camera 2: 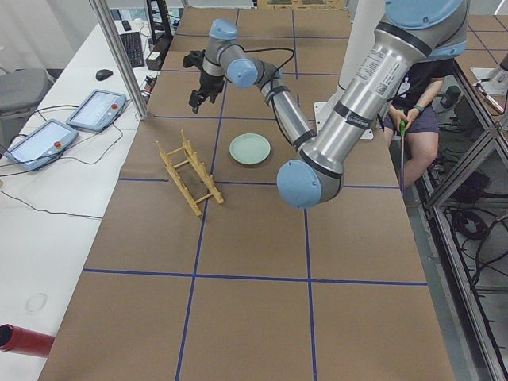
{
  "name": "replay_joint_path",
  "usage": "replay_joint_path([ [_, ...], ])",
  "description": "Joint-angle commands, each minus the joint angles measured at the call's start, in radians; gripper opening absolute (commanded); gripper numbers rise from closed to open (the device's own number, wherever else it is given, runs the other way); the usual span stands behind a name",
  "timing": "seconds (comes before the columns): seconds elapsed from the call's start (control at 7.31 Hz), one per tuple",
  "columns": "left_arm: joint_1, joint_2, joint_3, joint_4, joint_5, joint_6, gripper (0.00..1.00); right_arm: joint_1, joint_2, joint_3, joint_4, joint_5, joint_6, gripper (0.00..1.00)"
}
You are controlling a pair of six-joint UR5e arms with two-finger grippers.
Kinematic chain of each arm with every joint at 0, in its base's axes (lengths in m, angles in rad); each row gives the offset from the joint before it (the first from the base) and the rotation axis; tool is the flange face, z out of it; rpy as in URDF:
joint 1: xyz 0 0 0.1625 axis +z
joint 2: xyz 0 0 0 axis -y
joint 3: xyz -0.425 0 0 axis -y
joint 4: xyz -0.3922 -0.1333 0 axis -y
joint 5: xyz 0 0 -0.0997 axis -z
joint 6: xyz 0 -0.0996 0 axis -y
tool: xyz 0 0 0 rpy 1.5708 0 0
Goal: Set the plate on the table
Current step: 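Open the left gripper and withdraw it from the plate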
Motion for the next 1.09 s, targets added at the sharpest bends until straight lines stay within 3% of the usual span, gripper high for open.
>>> replay_joint_path([
  [0.0, -0.230, 0.186, 0.201, -0.175, -0.297, 0.242, 1.00, 0.000, 0.000, 0.000, 0.000, -0.001, 0.000, 1.00],
  [0.14, -0.288, 0.287, 0.239, -0.200, -0.331, 0.266, 1.00, 0.000, 0.000, 0.000, 0.000, -0.001, 0.002, 1.00],
  [0.41, -0.455, 0.381, 0.355, -0.209, -0.340, 0.304, 1.00, 0.000, 0.000, 0.000, 0.000, -0.001, 0.000, 1.00],
  [0.68, -0.492, 0.473, 0.322, -0.199, -0.333, 0.364, 1.00, 0.000, 0.000, 0.000, 0.000, -0.001, 0.002, 1.00],
  [0.96, -0.494, 0.478, 0.322, -0.117, -0.333, 0.357, 1.00, 0.000, 0.000, 0.000, 0.000, -0.001, 0.000, 1.00],
])
